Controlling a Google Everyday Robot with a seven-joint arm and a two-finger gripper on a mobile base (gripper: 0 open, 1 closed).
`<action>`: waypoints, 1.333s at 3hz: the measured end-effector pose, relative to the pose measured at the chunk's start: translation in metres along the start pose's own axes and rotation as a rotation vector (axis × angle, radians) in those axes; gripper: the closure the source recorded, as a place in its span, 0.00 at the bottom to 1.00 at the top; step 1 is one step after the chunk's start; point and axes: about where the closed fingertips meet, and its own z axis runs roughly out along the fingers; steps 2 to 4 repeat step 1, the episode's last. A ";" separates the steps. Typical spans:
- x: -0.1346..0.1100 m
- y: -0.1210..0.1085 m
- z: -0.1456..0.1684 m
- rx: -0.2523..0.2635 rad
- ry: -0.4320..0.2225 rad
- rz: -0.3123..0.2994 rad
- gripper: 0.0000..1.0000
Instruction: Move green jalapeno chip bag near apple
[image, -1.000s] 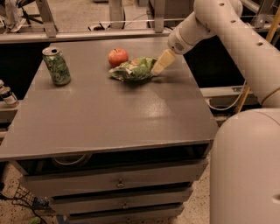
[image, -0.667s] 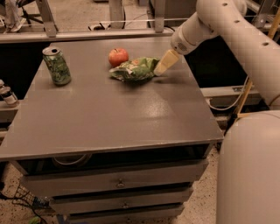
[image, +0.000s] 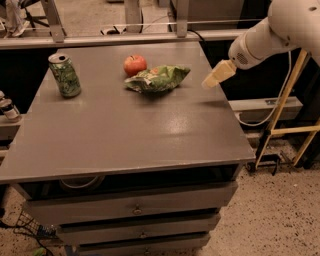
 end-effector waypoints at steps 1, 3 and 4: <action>0.041 -0.008 -0.037 0.075 -0.014 0.102 0.00; 0.041 -0.008 -0.037 0.075 -0.014 0.102 0.00; 0.041 -0.008 -0.037 0.075 -0.014 0.102 0.00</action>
Offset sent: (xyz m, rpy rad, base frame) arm 0.0000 0.0000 0.0000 0.0000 0.0000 0.0000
